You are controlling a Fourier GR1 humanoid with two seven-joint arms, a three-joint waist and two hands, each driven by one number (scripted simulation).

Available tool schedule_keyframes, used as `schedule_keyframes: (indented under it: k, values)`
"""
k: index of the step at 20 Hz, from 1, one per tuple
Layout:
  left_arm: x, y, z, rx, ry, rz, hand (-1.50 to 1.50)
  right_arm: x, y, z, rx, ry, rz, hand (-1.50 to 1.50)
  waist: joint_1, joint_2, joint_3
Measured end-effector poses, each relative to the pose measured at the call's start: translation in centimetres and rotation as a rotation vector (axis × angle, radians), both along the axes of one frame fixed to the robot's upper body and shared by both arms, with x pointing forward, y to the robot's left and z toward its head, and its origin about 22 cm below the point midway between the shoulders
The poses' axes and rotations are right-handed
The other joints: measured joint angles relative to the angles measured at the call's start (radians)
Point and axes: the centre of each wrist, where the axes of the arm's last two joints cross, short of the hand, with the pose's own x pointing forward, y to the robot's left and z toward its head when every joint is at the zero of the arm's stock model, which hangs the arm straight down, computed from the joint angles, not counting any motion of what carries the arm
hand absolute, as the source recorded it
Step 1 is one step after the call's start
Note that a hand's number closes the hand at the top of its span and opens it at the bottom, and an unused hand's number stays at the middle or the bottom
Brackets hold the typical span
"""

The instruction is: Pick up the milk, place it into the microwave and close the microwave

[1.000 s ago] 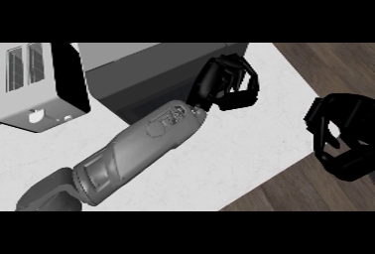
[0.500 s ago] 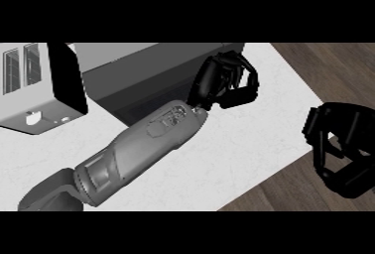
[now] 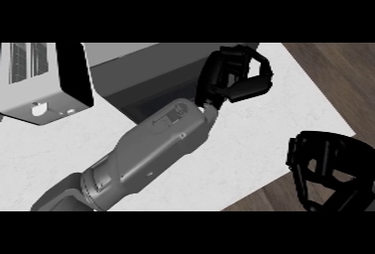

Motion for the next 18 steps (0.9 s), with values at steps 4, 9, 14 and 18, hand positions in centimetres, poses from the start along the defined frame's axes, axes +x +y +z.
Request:
schedule_keyframes:
  k: [4,9,14,18]
  values:
    - [-0.1,0.0,-0.1,-0.061,0.035,-0.071,1.50,-1.1,0.6,-0.8,0.022,0.030,0.013,1.50,0.016,-0.002,0.003]
    - [-0.2,0.0,-0.5,-0.101,0.050,-0.154,1.50,-2.4,1.5,-1.5,0.056,0.046,0.025,1.50,0.043,-0.009,0.005]
    - [-0.1,0.1,-0.8,-0.134,0.051,-0.232,1.50,-3.8,2.3,-2.0,0.082,0.059,0.028,1.50,0.064,-0.013,0.005]
    - [-0.1,0.1,-1.1,-0.155,0.051,-0.288,1.50,-4.9,3.0,-2.2,0.103,0.061,0.024,1.50,0.081,-0.018,0.005]
